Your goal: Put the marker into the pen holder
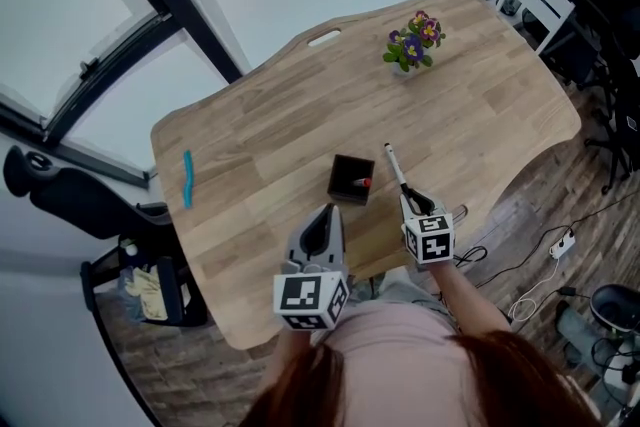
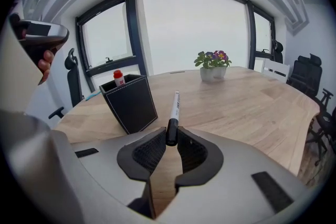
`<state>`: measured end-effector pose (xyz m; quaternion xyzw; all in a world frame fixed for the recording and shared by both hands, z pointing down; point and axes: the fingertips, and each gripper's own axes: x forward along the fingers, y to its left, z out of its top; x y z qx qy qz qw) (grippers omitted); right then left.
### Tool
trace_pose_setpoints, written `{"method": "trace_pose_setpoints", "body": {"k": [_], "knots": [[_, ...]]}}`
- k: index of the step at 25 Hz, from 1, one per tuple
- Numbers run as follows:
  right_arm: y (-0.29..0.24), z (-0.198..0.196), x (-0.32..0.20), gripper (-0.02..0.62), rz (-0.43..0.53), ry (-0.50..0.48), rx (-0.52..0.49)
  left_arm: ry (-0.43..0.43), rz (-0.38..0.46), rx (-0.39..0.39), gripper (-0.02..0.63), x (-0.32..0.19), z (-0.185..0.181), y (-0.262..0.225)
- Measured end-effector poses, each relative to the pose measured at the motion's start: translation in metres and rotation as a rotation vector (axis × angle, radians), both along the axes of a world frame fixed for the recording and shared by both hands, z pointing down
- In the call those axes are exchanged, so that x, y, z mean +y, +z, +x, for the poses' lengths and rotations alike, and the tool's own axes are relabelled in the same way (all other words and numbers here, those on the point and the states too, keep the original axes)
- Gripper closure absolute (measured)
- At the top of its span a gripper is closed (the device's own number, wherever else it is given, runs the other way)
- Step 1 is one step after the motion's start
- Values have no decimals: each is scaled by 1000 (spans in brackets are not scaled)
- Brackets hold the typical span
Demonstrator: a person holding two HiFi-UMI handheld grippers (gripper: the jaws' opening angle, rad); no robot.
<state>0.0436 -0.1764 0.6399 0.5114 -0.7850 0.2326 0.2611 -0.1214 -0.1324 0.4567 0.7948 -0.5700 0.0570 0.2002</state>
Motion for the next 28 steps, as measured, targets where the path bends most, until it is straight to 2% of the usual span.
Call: {"method": "trace_pose_setpoints", "body": {"k": [16,28], "knots": [[-56,-3,2,535,115,-144,-17,-37,34,0,604,7,-1,-12],[-93,-24,6,534,201,-364,53,-59,41,-1,604,9,-7,-17]]}}
